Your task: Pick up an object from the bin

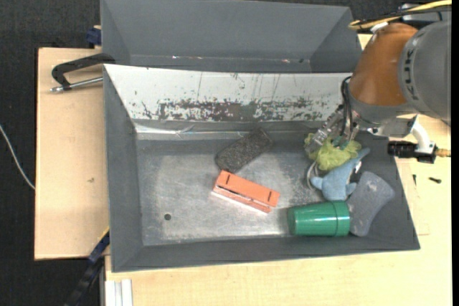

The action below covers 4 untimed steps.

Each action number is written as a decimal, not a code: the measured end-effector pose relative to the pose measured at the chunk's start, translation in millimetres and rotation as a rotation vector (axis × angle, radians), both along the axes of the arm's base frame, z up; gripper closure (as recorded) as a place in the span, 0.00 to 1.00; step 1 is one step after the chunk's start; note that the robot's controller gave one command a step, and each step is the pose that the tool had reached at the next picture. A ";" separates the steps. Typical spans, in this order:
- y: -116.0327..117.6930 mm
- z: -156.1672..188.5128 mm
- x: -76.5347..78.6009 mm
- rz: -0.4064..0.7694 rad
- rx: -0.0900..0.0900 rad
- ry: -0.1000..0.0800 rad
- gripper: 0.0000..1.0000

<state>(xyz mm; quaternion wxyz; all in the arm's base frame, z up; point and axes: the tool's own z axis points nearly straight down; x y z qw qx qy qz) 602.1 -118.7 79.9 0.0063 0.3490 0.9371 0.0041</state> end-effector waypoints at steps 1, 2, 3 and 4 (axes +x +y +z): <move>-6.4 51.8 -7.0 0.016 -0.002 0.013 1.00; -7.9 87.8 -3.6 0.014 -0.005 0.004 1.00; -13.3 107.6 -1.5 -0.030 -0.003 0.010 1.00; 47.3 177.6 -17.8 -0.182 -0.002 0.011 1.00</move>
Offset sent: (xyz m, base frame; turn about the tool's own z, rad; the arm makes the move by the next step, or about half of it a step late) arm 0.0001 -0.0068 0.0341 -0.0025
